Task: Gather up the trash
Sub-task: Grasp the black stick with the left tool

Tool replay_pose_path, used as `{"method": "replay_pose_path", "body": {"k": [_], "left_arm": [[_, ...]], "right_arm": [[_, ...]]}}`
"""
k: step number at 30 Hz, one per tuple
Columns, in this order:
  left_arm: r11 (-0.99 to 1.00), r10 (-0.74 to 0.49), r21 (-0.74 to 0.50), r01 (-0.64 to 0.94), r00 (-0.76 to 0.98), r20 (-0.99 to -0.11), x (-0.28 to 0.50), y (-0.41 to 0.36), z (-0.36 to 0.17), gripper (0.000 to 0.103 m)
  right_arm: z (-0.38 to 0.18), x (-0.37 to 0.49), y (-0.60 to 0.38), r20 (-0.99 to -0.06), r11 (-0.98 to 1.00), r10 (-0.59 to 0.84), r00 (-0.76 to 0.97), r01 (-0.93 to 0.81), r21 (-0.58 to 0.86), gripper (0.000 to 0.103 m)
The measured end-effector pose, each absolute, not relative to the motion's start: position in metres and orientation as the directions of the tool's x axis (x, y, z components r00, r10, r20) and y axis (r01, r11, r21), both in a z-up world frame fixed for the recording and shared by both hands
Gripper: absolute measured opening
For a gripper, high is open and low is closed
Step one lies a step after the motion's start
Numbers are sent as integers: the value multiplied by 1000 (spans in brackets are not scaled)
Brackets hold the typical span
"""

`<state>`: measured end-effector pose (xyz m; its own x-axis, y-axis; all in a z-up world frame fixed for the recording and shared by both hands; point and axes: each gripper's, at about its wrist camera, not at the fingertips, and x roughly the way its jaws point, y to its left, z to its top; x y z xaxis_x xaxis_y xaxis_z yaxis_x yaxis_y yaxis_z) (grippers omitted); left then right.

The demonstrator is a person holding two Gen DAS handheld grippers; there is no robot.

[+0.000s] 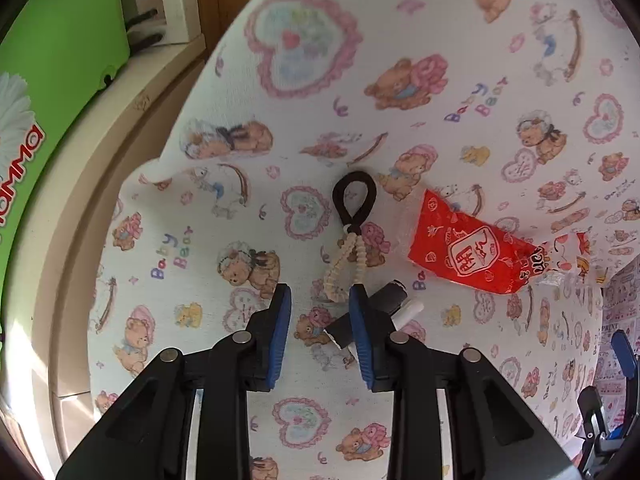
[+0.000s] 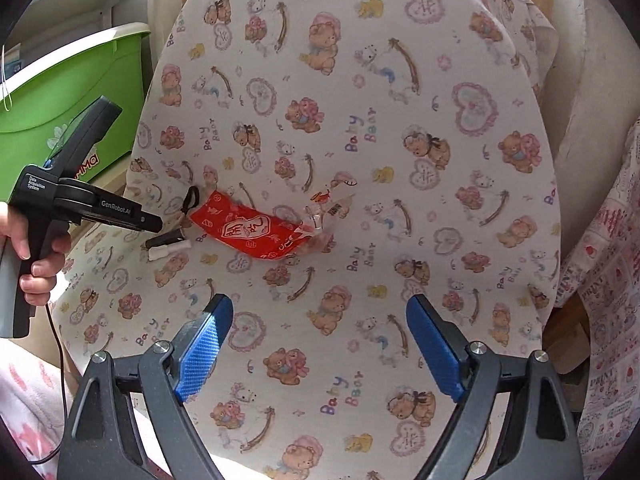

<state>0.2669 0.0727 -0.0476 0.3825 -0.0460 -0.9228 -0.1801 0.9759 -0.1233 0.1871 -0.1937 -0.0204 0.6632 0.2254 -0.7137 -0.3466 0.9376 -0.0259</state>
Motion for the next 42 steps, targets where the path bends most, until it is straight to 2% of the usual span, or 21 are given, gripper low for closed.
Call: {"method": "replay_pose_path", "body": {"k": [5,7,9,11,17,20,21,23,28,31,32,36,42], "left_arm": [[975,-37,-117,-188,382,-923,268,74,-55,27],[977,-52,-128,-173,388,-920,267,74,-55,31],[976,-85,-154,-151,391,-917,266,70,-56,43],[974,-125,-188,-126,394,-911,264,67,-56,48],[986,-110,-149,-71,385,-916,262,52,-59,48],[982,-143,-178,-57,380,-914,264,41,-59,45],[982,-155,-186,-47,375,-914,264,37,-60,38],[978,-183,-205,-23,363,-914,265,31,-61,30],[971,-221,-238,-9,340,-914,259,6,-61,29],[966,-237,-257,-15,340,-910,253,2,-61,10],[965,-239,-263,-22,351,-906,253,1,-61,8],[971,-208,-239,-20,420,-883,243,2,-47,7],[994,-95,-112,-5,488,-868,258,-5,-39,8]], "right_arm": [[-23,189,-192,-720,941,219,659,-339,-24,90],[-24,191,-194,-726,944,215,653,-329,-17,90],[-26,193,-197,-732,948,210,648,-317,-9,90],[-28,194,-200,-738,952,203,644,-306,-5,90],[-30,196,-207,-746,959,183,641,-283,-8,90],[-32,196,-210,-753,962,173,634,-274,-10,90],[-33,197,-210,-756,963,170,633,-270,-10,90],[-34,197,-211,-758,963,168,630,-269,-10,90],[-33,197,-209,-755,960,161,635,-278,-29,90],[-32,196,-208,-752,959,164,638,-282,-30,90],[-32,196,-208,-752,959,165,639,-282,-29,90],[-30,199,-208,-748,962,168,642,-274,-19,90],[-26,212,-210,-732,972,169,660,-234,14,90]]}}
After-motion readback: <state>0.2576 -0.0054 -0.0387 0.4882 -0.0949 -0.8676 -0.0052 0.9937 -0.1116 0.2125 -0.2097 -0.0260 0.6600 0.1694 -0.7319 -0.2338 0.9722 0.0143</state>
